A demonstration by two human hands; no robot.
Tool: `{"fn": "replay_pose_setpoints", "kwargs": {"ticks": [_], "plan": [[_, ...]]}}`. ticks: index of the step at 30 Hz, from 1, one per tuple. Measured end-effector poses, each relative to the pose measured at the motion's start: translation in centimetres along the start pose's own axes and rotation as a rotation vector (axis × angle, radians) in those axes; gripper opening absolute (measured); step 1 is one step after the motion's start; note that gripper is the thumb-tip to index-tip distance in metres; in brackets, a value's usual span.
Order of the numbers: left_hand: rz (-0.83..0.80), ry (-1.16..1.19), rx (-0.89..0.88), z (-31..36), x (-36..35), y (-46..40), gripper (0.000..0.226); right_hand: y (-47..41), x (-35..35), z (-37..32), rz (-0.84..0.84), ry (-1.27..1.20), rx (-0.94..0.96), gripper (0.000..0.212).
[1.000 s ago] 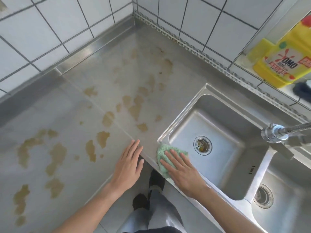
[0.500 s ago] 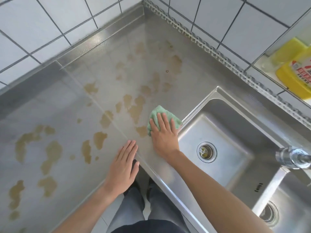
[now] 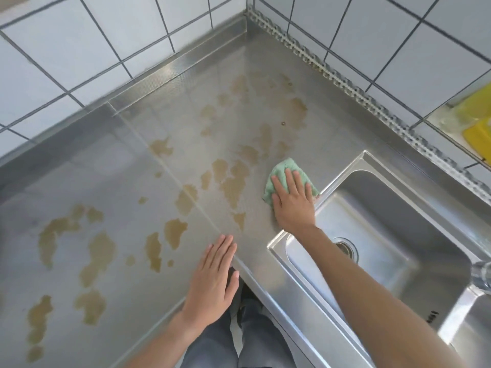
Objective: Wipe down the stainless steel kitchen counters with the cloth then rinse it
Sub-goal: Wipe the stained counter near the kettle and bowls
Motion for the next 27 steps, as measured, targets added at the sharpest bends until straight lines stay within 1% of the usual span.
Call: {"fn": "replay_pose_setpoints", "kwargs": {"ticks": [1,2,3,6,8,11,13,16,19,21,22,23,25,27], "plan": [[0.007,0.021,-0.003,0.0,0.1,-0.1,0.059,-0.8,-0.2,-1.5,0.017,-0.036,-0.052,0.053],[0.014,0.047,-0.006,-0.1,0.3,-0.1,0.057,-1.0,-0.6,-3.2,0.027,-0.051,-0.063,0.053],[0.022,0.078,-0.011,-0.3,0.6,-0.2,0.055,-0.6,-1.1,-5.1,0.033,-0.043,-0.024,0.054],[0.077,0.196,0.016,-1.2,1.7,-0.2,0.044,3.6,-3.0,-9.0,0.014,0.044,0.268,0.053],[0.109,0.254,0.053,-2.2,2.5,-0.3,0.043,7.1,-3.8,-8.7,-0.021,0.09,0.433,0.052],[0.126,0.274,0.043,-3.3,3.2,-1.0,0.042,9.7,-3.5,-5.2,-0.057,0.123,0.513,0.05],[0.125,0.266,0.023,-3.6,3.3,-1.8,0.041,8.5,-2.3,-2.7,-0.04,0.145,0.445,0.05],[0.12,0.216,0.03,-3.9,3.4,-3.7,0.041,3.3,-0.4,-0.3,0.011,0.088,0.18,0.051],[0.126,0.168,0.029,-4.4,3.4,-5.5,0.041,-1.9,0.3,-1.2,0.056,0.02,-0.068,0.052],[0.12,0.132,0.031,-4.5,3.0,-6.2,0.04,-3.4,-0.1,-3.6,0.082,-0.009,-0.124,0.053],[0.118,0.11,0.033,-4.4,2.7,-6.2,0.041,-3.4,-0.6,-5.2,0.092,-0.007,-0.097,0.054],[0.118,0.095,0.031,-4.3,2.4,-6.1,0.041,-2.8,-1.2,-6.8,0.096,0.01,-0.028,0.054],[0.118,0.08,0.015,-3.8,1.8,-5.8,0.043,-0.2,-2.4,-9.1,0.073,0.061,0.169,0.054],[0.126,0.075,0.008,-3.5,1.6,-5.6,0.044,2.9,-3.1,-8.7,0.036,0.093,0.357,0.051]]}}
Point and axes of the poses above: each hand's wrist, its own y-axis away from the middle knuckle, its own x-axis out of the back of the hand, z = x × y, the point moved 8 cm from there along -y, towards the middle knuckle, and after that the axes turned 1 degree about z, right-handed, at the moved point
